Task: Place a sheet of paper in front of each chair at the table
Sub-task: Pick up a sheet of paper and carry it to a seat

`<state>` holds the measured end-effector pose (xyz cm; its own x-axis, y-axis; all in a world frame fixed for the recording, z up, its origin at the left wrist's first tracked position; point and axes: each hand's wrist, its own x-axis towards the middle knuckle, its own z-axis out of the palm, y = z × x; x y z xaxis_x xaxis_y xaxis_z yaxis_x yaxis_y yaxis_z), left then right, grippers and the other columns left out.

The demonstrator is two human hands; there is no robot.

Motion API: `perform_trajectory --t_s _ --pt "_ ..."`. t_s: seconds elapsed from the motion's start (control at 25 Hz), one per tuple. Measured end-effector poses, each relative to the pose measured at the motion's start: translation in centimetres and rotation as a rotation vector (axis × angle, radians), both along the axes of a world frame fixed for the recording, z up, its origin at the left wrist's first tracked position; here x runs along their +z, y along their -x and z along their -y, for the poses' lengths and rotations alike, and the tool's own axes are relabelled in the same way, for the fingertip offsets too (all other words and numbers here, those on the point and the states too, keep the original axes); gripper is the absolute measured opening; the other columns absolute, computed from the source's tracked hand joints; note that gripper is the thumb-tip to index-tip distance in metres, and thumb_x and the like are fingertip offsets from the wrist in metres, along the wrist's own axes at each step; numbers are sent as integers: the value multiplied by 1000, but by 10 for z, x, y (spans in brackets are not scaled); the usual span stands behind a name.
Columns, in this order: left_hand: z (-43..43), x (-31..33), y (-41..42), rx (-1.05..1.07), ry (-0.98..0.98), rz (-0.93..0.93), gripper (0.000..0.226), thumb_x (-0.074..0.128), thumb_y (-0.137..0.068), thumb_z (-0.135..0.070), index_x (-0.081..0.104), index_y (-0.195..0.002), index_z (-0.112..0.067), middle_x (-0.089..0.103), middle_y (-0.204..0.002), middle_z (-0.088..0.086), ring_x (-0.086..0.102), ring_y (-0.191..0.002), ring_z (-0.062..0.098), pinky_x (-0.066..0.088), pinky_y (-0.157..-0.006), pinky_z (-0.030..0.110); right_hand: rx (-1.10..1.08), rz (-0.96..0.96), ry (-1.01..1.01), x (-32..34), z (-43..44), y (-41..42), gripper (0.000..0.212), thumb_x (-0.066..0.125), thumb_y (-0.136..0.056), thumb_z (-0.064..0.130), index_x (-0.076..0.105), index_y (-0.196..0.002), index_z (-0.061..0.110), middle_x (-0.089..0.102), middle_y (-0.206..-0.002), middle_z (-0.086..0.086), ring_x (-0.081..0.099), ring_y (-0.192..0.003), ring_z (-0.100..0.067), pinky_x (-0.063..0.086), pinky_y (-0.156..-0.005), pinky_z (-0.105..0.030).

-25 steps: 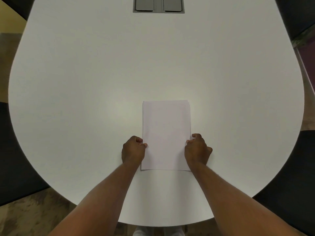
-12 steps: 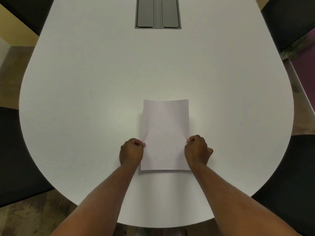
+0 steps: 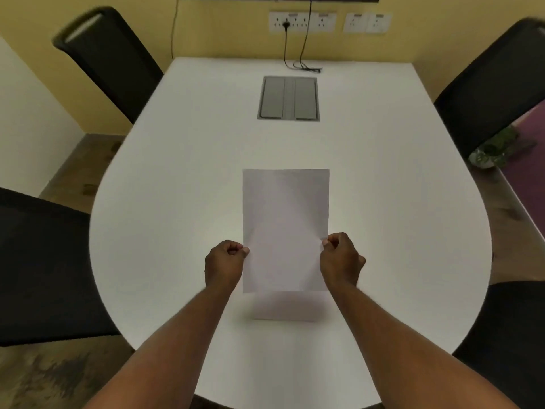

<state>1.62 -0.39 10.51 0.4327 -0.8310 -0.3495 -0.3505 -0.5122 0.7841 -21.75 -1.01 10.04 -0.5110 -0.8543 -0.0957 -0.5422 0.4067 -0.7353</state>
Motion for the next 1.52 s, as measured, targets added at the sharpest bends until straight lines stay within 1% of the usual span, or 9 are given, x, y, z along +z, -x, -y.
perform_trajectory --t_s 0.16,0.28,0.4,0.52,0.76,1.04,1.24,1.44,1.52 --pt "0 54 -23 69 123 -15 11 75 -85 -25 68 -78 -25 74 -82 -2 73 -85 22 58 -85 40 109 122 123 50 16 -20 14 61 -96 18 57 -87 28 63 -82 15 58 -88 -23 24 -86 -29" --pt "-5 88 -50 123 187 -11 9 74 -86 -27 69 -80 -24 75 -83 -3 73 -85 21 59 -88 44 201 193 203 87 28 -42 14 62 -95 19 59 -88 31 62 -80 18 60 -95 -23 33 -90 -33" --pt "-12 124 -83 176 260 21 9 71 -88 -26 69 -81 -21 74 -85 -3 73 -86 22 58 -88 46 287 248 281 120 37 -74 13 63 -93 21 61 -87 33 64 -81 19 62 -95 -23 44 -98 -44" --pt "-24 156 -120 200 317 48 11 70 -89 -26 70 -81 -18 74 -86 -1 72 -86 24 59 -87 46 349 280 350 147 38 -112 12 64 -91 22 61 -87 33 64 -80 19 64 -91 -22 46 -98 -50" --pt "-49 212 -205 245 410 93 13 71 -90 -27 71 -86 -15 73 -85 0 72 -86 24 60 -86 47 434 308 449 189 28 -198 11 65 -90 22 61 -88 33 63 -80 20 64 -89 -20 47 -98 -52" --pt "-68 236 -325 220 445 137 14 71 -92 -27 73 -93 -13 75 -91 3 72 -89 23 60 -88 44 431 308 528 209 7 -317 11 66 -90 22 61 -90 32 64 -81 16 66 -88 -20 48 -97 -52" --pt "-69 246 -420 143 462 131 17 68 -95 -25 72 -96 -9 75 -93 4 70 -85 20 53 -68 26 381 329 580 216 2 -409 11 66 -89 22 61 -91 32 63 -80 17 66 -88 -20 48 -97 -51" --pt "-60 252 -503 142 478 77 13 71 -92 -21 73 -91 -8 74 -87 6 73 -86 28 61 -84 41 352 342 597 230 6 -491 11 66 -89 22 62 -92 32 64 -80 20 66 -87 -17 48 -97 -51" --pt "-49 252 -532 143 480 54 12 72 -91 -21 73 -89 -9 75 -86 7 74 -87 30 62 -84 44 345 337 613 235 14 -517 10 66 -89 22 63 -93 31 65 -81 16 66 -87 -17 48 -97 -51"
